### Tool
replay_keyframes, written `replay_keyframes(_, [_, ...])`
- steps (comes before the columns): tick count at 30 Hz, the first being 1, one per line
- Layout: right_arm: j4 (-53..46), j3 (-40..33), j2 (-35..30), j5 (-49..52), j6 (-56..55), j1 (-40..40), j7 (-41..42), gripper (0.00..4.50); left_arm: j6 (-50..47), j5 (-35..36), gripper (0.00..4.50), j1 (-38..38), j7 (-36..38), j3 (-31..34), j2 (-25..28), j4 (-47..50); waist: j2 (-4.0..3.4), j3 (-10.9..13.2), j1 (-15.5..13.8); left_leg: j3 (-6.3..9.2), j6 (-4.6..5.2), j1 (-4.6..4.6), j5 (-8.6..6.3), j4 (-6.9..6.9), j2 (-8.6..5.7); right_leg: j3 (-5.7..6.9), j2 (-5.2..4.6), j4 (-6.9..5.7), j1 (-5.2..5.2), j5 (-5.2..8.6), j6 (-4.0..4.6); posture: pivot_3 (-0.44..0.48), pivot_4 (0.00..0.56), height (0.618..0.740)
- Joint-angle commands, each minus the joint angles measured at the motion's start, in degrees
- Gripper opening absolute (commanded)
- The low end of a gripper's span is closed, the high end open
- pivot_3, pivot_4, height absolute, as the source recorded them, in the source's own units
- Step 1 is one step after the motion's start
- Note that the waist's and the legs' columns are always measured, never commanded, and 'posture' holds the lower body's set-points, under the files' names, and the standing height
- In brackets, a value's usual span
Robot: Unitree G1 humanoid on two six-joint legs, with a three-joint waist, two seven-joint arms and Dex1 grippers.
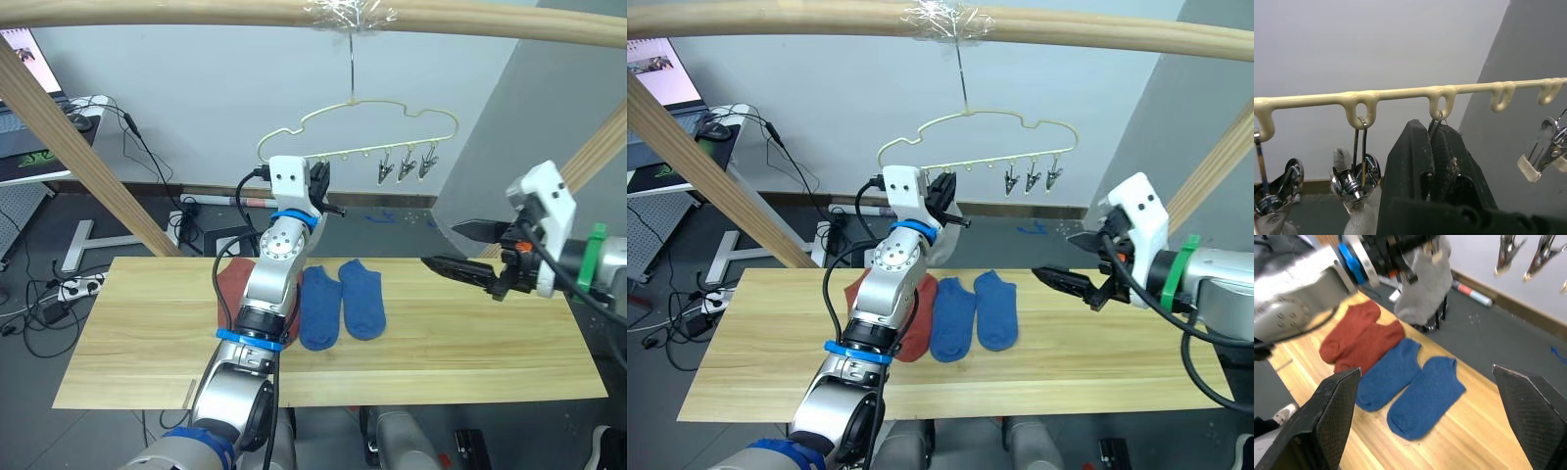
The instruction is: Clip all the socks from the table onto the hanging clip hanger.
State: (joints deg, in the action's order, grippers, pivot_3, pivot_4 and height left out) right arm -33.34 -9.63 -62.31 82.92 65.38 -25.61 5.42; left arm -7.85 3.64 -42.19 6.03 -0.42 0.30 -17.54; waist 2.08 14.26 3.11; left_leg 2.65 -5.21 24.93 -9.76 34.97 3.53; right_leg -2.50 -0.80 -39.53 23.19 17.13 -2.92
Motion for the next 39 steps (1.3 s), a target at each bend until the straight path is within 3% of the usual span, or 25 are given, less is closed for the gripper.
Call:
replay_keyframes(1, [0.4,10.4,2.1,-13.0,-0.1,-4.2,2.5,4.50,-3.7,3.8,0.02,-1.7,3.2,1.6,0.6,3.9,-0.01,0.0,0.2,0.00,0.00,-0.01,0.00,0.00,0.00,0.00,0.01,0.00,0.00,0.00,-0.01,-0.098,0.222,0.740])
replay_keyframes(8, [12.5,34.0,12.3,-39.0,-4.6,-11.7,12.8,4.50,-16.2,14.5,0.02,-4.1,8.5,6.3,1.6,7.2,-0.04,0.0,0.2,0.08,0.00,0.00,0.00,-0.04,0.09,0.04,0.11,0.05,0.02,0.00,0.00,-0.070,0.218,0.740])
replay_keyframes(14, [30.6,42.2,21.7,-54.3,-12.6,-15.4,21.0,4.50,-23.5,19.9,0.02,-5.4,9.6,8.4,1.8,9.2,-0.04,0.0,0.0,0.09,-0.01,0.01,0.00,-0.06,0.08,0.04,0.10,0.11,0.02,-0.07,0.11,-0.050,0.212,0.740])
replay_keyframes(24, [54.6,43.0,34.8,-70.1,-24.0,-21.5,29.6,4.50,-32.7,26.3,0.02,-7.4,9.0,11.7,3.4,10.7,-0.04,0.0,-0.1,0.12,-0.02,0.00,0.01,-0.06,0.09,0.09,0.10,0.04,0.02,-0.16,0.25,-0.020,0.201,0.740])
replay_keyframes(39, [74.3,39.9,46.2,-82.3,-35.1,-26.6,34.0,4.50,-35.4,27.8,0.02,-8.2,7.1,13.0,4.9,11.1,-0.04,0.0,-1.4,0.13,-0.05,-0.02,0.02,-0.06,0.09,0.15,0.06,-0.10,0.03,-0.16,0.26,0.028,0.196,0.740])
